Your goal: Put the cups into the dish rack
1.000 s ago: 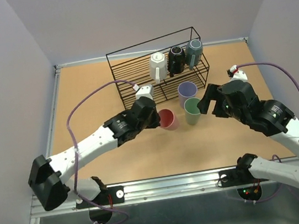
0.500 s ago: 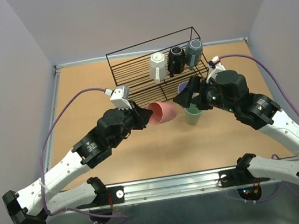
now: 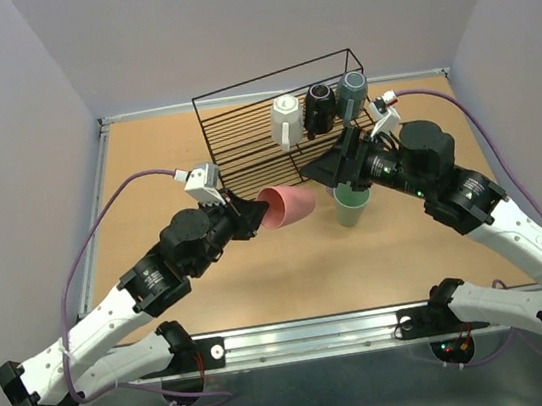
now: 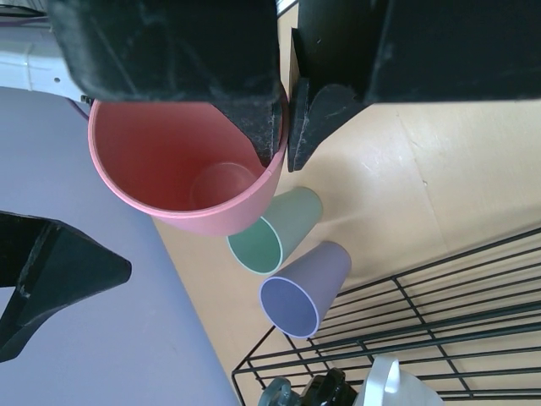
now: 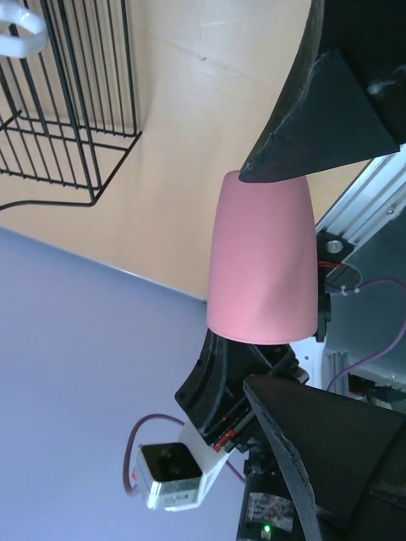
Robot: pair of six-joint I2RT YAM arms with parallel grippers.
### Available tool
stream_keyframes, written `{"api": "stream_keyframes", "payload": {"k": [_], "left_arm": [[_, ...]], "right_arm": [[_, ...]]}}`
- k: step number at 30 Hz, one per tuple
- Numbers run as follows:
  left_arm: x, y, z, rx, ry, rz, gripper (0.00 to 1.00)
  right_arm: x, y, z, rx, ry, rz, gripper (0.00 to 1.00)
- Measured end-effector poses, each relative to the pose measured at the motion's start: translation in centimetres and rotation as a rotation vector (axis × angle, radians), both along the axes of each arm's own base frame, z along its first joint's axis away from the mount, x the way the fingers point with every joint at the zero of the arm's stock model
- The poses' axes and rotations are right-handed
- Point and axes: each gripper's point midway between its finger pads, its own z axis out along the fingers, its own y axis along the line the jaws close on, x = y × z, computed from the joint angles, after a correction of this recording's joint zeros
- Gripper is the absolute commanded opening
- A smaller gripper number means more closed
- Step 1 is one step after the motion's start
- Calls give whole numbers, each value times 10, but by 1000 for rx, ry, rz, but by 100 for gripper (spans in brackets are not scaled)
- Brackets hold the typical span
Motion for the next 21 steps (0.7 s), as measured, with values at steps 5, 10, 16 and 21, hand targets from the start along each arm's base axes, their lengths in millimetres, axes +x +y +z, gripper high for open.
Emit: {"api": "stream_keyframes", "payload": {"k": [5, 10, 16, 21], "left_arm": [[-2, 2, 4, -17, -5, 1, 0], [-4, 5, 13, -49, -27, 1, 0], [-8, 9, 21, -114, -68, -7, 0], [-11, 12, 28, -153, -90, -7, 0]], "right_arm": [[-2, 7, 11, 62, -8, 27, 100], [-4, 15, 9, 122, 12, 57, 100], [-8, 24, 11, 201, 42, 96, 100], [-12, 30, 21, 278, 37, 134, 100]]}}
